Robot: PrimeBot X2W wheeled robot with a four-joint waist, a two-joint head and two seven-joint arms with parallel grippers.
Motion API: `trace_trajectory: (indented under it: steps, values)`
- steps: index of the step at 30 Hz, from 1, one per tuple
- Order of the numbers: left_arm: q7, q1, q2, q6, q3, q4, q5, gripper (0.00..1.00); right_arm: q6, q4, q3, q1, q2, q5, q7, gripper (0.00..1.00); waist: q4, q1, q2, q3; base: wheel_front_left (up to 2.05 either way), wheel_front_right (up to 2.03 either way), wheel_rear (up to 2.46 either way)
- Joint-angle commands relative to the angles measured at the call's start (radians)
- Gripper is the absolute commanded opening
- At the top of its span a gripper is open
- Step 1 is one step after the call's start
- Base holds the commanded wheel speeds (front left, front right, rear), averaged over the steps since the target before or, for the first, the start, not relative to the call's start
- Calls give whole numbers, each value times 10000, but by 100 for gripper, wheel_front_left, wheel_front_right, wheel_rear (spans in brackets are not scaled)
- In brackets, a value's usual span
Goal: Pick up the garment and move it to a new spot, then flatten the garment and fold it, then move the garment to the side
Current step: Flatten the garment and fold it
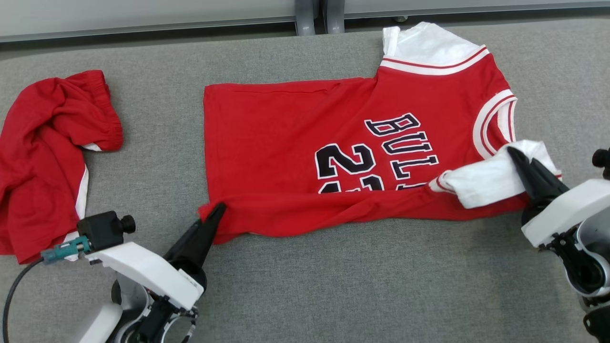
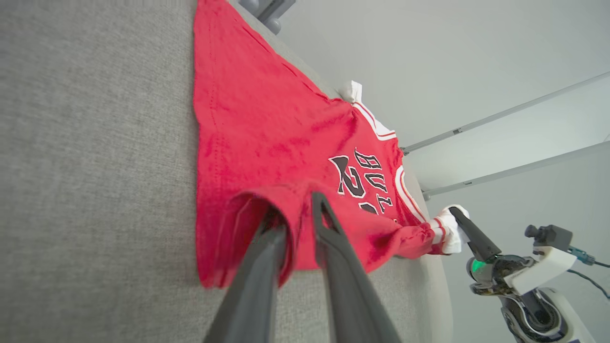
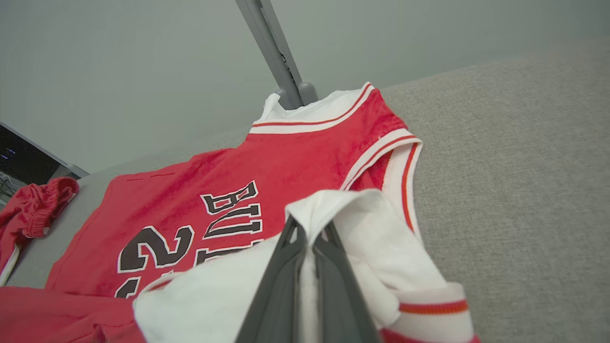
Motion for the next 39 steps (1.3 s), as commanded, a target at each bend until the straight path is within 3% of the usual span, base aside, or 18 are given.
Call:
trace_trajectory:
  steps: [1,8,16,22,29,33,39]
  values:
    - [42,-257,-42,80,167,79,-197,100,1,225,43,-334,-125,-103,-78,100,35,1,0,50,0,0,0]
    - [13,-558,-303,184,509,396,-628,100,1,839,265,-1048,-158,-282,-236,100,50,1,0,185,0,0,0]
    - [-635,-1081,-481,291,747,1278,-164,100,1,1587,372,-1754,-206,-669,-1027,100,85,1,0,225,0,0,0]
    - [-1841,-654,-66,54,464,1155,1356,100,1,1427,453,-1126,-777,-1896,-2148,100,80,1,0,-307,0,0,0]
    - [-3093,766,392,913,-222,973,3644,100,1,1190,-56,499,-595,-3600,-3204,100,-223,1,0,-1385,0,0,0]
    - [-3332,1531,239,1289,-12,790,4525,100,1,895,-453,1421,-270,-4349,-3610,100,-398,1,0,-1768,0,0,0]
    - [-3358,2580,-596,1529,1083,698,6126,100,1,1024,-1001,2499,399,-5605,-4104,100,-441,1,0,-2164,0,0,0]
